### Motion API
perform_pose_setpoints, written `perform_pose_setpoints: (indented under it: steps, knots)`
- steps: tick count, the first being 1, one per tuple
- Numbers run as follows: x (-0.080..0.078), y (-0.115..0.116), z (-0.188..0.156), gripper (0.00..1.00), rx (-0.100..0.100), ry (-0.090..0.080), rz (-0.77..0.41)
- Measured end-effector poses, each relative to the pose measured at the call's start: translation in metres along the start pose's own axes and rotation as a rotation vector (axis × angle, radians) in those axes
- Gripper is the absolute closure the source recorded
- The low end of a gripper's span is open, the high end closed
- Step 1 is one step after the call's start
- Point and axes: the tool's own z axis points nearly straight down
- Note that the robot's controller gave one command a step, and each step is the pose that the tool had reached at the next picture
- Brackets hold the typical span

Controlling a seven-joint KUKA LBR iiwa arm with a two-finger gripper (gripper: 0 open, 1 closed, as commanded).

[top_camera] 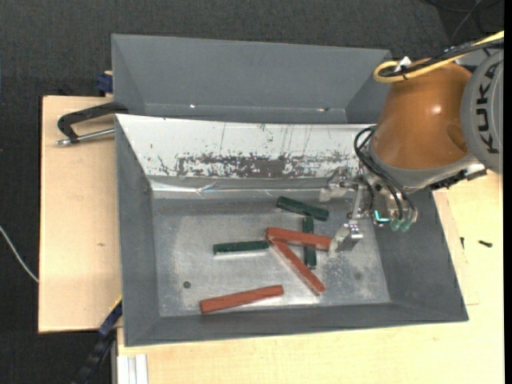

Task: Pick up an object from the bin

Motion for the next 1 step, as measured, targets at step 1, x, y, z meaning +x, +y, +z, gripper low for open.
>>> perform_pose_setpoints:
  steps: [1]
  knots:
    - [-0.0006,0.0000,-0.0022,0.00,0.000,-0.004,0.000]
